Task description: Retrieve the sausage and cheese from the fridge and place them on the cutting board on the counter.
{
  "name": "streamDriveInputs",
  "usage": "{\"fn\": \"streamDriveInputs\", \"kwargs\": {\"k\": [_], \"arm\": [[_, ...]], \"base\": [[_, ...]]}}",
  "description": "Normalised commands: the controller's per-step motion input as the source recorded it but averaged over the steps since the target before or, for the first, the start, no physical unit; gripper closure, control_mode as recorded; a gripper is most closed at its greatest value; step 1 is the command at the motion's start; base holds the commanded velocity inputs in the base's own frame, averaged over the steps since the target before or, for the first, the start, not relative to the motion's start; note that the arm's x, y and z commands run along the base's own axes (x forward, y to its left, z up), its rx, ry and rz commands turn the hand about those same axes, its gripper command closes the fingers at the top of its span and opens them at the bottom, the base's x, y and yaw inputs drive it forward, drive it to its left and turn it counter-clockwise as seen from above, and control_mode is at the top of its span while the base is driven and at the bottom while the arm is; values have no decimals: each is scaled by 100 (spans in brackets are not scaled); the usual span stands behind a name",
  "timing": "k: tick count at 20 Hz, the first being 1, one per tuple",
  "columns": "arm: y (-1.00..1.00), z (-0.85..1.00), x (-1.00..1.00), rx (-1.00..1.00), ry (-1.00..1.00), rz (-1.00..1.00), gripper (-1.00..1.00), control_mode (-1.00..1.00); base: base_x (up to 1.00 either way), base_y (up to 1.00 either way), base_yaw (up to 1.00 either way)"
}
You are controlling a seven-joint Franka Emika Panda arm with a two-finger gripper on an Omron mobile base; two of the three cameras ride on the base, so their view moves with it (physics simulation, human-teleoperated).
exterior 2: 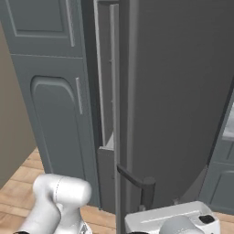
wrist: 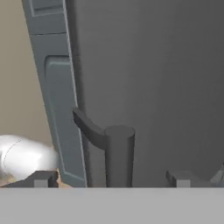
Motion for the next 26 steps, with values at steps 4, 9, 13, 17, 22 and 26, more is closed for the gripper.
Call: {"fn": "streamDriveInputs", "kwargs": {"k": [4, 9, 13, 17, 22, 26], "arm": [[69, 53, -1, -11, -3, -12, -100, -100], [69, 53, 0, -8, -7, -26, -100, -100], [78, 46, 0, -6, -12, -34, -100, -100], [81, 16, 0, -10, -29, -40, -100, -100], [68, 43, 0, -3, -14, -43, -100, -100], [61, 42, 0, -1, 0, -45, -100, -100]], "base": [[0, 0, 0], [0, 0, 0], [0, 0, 0], [0, 0, 0], [0, 0, 0], [0, 0, 0]]}}
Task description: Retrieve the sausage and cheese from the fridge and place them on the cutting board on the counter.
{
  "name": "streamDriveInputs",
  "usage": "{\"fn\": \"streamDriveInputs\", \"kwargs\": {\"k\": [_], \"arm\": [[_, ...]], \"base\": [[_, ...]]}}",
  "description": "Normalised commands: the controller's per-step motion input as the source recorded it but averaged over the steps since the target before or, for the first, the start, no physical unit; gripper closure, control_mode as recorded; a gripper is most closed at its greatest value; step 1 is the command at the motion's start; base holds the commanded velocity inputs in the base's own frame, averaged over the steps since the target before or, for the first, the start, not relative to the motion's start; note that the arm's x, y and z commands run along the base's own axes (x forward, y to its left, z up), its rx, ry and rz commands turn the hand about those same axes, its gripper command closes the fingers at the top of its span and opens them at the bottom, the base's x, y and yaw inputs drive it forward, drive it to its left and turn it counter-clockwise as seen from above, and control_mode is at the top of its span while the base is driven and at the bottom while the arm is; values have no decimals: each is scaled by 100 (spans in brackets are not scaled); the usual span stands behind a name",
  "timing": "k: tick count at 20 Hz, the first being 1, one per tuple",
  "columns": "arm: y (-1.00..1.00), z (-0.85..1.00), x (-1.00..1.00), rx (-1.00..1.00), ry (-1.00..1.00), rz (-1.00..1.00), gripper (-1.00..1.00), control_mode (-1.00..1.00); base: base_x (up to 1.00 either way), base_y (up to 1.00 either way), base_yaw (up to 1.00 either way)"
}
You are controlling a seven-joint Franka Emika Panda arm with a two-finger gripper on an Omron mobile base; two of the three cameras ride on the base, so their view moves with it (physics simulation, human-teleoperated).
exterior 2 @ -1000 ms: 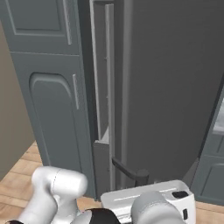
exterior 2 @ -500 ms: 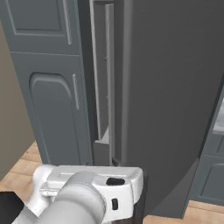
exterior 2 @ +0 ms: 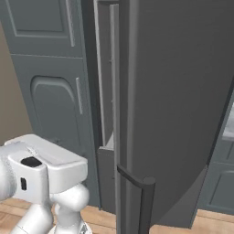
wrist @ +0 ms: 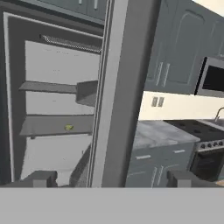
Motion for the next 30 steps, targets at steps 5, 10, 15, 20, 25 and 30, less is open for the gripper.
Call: {"fn": "streamDriveInputs", "kwargs": {"k": [5, 10, 15, 20, 25, 30], "arm": [[60, 20, 1, -3, 0, -44, -100, -100], [53, 4, 8, -4, 0, -40, -100, -100], [31, 0, 53, -2, -3, -26, -100, -100], [-4, 0, 78, 0, 0, -7, -100, -100], [-42, -2, 60, 0, -1, -2, -100, -100], [-53, 8, 40, 0, -4, -1, -100, -100]], "base": [[0, 0, 0], [0, 0, 0], [0, 0, 0], [0, 0, 0], [0, 0, 0], [0, 0, 0]]}}
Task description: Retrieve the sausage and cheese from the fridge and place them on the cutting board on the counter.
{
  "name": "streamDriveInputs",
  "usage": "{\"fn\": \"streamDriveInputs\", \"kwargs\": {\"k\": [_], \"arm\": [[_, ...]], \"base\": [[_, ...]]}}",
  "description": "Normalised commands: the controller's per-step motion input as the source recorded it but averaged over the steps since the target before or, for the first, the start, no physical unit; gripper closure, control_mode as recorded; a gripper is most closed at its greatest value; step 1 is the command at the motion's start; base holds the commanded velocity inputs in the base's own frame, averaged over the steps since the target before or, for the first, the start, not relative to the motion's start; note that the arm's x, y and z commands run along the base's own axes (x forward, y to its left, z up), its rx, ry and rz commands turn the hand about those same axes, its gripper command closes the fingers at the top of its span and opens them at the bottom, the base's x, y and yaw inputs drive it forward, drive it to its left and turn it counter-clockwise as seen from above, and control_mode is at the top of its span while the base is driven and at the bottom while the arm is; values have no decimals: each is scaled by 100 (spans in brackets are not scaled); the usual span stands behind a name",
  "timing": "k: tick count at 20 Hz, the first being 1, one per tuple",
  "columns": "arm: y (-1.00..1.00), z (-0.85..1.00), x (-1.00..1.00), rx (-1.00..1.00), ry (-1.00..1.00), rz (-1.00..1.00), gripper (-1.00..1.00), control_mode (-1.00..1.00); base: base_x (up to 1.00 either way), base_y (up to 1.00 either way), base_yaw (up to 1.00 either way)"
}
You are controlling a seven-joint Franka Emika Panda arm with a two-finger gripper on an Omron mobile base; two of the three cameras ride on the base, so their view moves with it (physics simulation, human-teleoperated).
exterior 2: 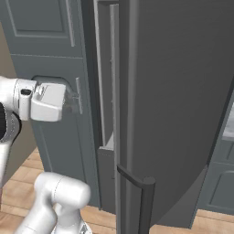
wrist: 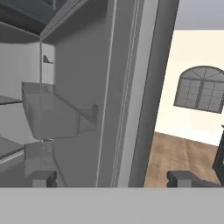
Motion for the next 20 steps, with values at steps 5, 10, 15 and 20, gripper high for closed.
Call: {"fn": "streamDriveInputs", "kwargs": {"k": [5, 10, 15, 20], "arm": [[-52, 12, 6, 0, -7, -6, -100, -100], [-57, 1, 0, 0, -10, -7, -100, -100], [-60, 0, 6, 0, -11, -6, -100, -100], [-56, 0, 38, 0, -13, -1, -100, -100]], "base": [[0, 0, 0], [0, 0, 0], [0, 0, 0], [0, 0, 0]]}}
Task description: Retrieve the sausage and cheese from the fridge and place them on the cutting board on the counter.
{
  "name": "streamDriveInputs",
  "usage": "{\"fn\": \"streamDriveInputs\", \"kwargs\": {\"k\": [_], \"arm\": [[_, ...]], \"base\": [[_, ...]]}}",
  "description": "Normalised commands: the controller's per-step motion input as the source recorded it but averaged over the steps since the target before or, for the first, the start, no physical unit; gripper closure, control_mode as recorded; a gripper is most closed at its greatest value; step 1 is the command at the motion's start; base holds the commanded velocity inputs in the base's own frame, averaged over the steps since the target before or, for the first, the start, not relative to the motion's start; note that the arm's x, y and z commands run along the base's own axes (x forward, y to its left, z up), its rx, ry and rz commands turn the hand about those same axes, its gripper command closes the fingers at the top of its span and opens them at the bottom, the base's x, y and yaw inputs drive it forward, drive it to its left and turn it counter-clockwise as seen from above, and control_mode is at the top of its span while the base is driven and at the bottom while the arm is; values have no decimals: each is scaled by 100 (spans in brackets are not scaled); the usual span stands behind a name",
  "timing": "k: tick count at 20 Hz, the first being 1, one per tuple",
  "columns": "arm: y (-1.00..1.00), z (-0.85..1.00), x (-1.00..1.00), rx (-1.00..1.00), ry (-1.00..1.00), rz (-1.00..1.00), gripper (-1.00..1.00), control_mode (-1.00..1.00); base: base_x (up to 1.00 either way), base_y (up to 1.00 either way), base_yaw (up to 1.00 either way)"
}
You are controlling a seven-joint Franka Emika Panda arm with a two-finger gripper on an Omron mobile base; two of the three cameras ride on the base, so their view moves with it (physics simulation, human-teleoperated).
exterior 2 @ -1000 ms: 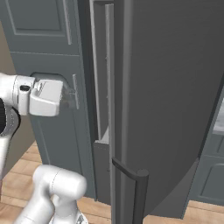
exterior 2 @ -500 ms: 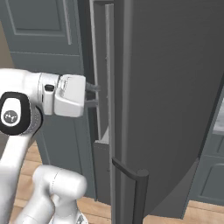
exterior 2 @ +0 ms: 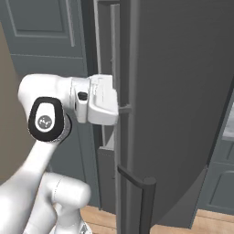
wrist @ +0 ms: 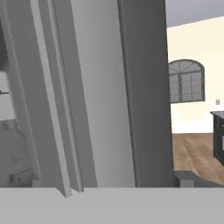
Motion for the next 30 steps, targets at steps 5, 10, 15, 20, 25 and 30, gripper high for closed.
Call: {"fn": "streamDriveInputs", "kwargs": {"k": [5, 10, 15, 20, 25, 30], "arm": [[-64, 0, 28, 0, -12, -2, -100, -100], [-75, 0, 14, 0, -8, -3, -100, -100], [-74, 0, 0, -2, -1, -2, -100, -100], [-4, 8, -1, -8, 0, -7, -100, -100], [85, 34, -21, -13, 0, -8, -100, -100], [100, 28, -47, -16, 1, -2, -100, -100]], "base": [[0, 0, 0], [0, 0, 0], [0, 0, 0], [0, 0, 0], [0, 0, 0], [0, 0, 0]]}}
